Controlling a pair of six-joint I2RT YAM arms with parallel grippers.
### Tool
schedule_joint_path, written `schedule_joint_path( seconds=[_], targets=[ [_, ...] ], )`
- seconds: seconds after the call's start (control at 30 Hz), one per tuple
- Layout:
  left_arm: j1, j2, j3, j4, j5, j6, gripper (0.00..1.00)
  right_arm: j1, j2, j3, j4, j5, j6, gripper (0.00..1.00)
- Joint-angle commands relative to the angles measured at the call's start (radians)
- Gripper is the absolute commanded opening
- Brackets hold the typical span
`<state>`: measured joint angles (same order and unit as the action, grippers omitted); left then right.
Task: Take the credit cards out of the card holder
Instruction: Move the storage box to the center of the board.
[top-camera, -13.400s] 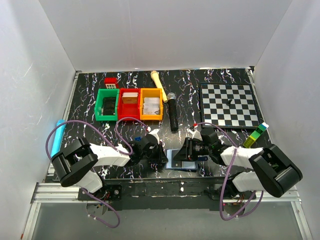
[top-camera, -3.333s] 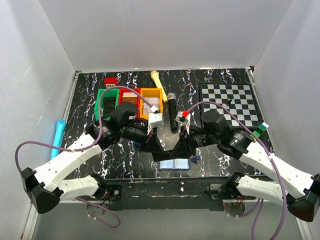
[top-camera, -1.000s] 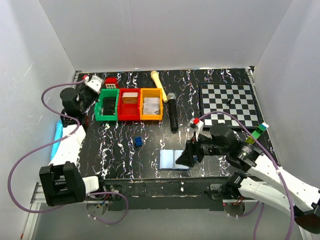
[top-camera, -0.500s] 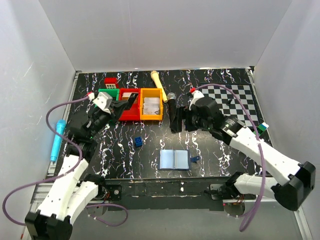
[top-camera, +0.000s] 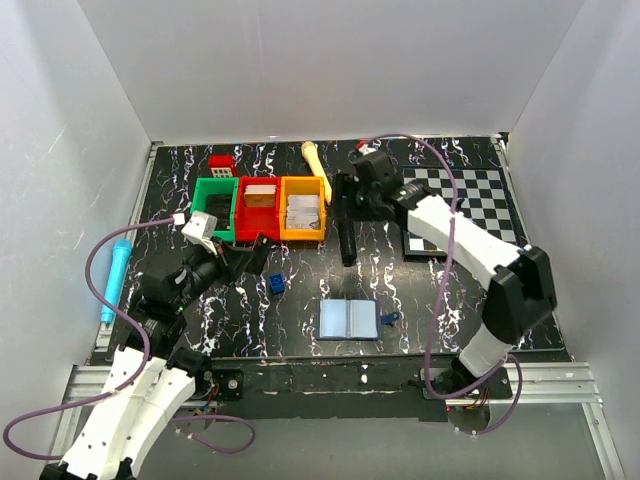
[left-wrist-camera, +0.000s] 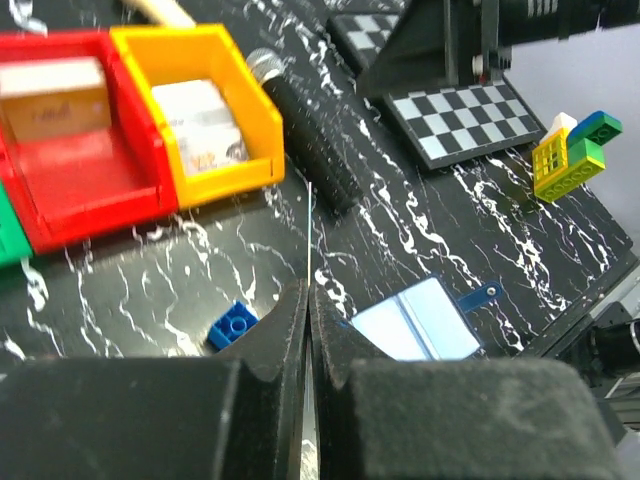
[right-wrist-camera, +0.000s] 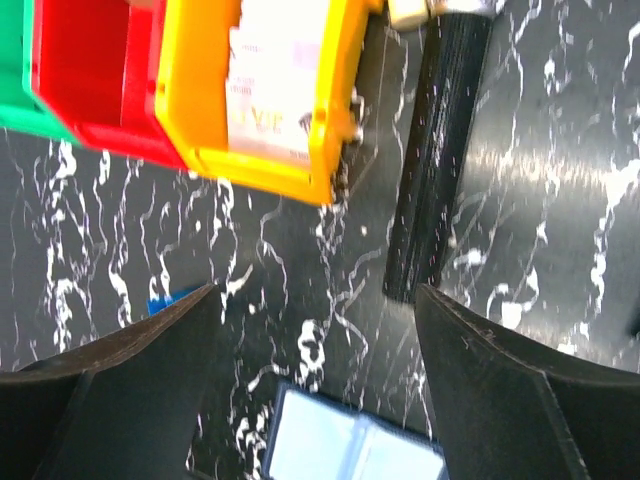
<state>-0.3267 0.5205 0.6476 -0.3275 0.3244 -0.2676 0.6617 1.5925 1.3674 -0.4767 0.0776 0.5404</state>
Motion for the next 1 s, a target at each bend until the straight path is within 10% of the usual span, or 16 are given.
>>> schedule_joint_path(
  seconds=[0.0,0.97],
  targets=[
    [-0.015,-0.022,0.000,-0.165,-0.108,-0.130,0.00,-0.007,0.127,0.166,-0.036,0.054,-0.031,0.85],
    [-0.081,-0.103,-0.057,-0.193,-0.212,-0.116,0.00,-0.004,0.560,0.532,-0.165,-0.028,-0.063,0.66]
  ],
)
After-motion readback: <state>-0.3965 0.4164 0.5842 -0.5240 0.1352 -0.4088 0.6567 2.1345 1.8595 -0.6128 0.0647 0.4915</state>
